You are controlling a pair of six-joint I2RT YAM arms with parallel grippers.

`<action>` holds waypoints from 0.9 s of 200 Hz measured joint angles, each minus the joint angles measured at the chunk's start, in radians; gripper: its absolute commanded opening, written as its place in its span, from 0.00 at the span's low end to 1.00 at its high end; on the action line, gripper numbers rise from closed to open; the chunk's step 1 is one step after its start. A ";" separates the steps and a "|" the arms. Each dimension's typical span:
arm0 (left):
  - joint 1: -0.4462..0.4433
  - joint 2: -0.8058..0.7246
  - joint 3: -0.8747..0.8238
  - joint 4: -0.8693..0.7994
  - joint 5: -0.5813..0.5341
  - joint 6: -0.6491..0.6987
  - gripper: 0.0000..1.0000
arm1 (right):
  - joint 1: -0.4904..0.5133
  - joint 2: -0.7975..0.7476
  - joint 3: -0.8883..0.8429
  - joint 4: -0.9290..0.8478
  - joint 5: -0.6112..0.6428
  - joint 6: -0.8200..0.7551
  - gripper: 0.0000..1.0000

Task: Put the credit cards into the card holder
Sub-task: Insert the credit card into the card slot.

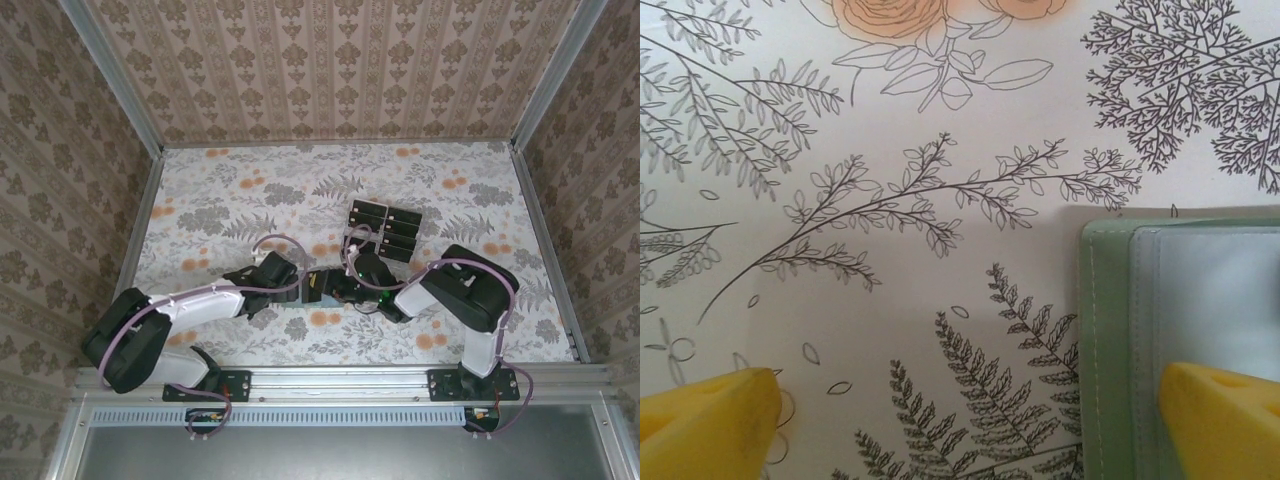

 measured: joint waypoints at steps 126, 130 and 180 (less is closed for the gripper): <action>0.060 -0.077 -0.035 -0.047 0.030 -0.003 0.99 | 0.013 -0.070 0.167 -0.502 0.046 -0.173 0.41; 0.060 -0.077 -0.037 -0.045 0.030 -0.003 0.99 | 0.013 -0.070 0.168 -0.505 0.048 -0.173 0.41; 0.060 -0.048 -0.057 -0.036 0.047 -0.011 0.96 | 0.016 -0.070 0.187 -0.549 0.061 -0.177 0.40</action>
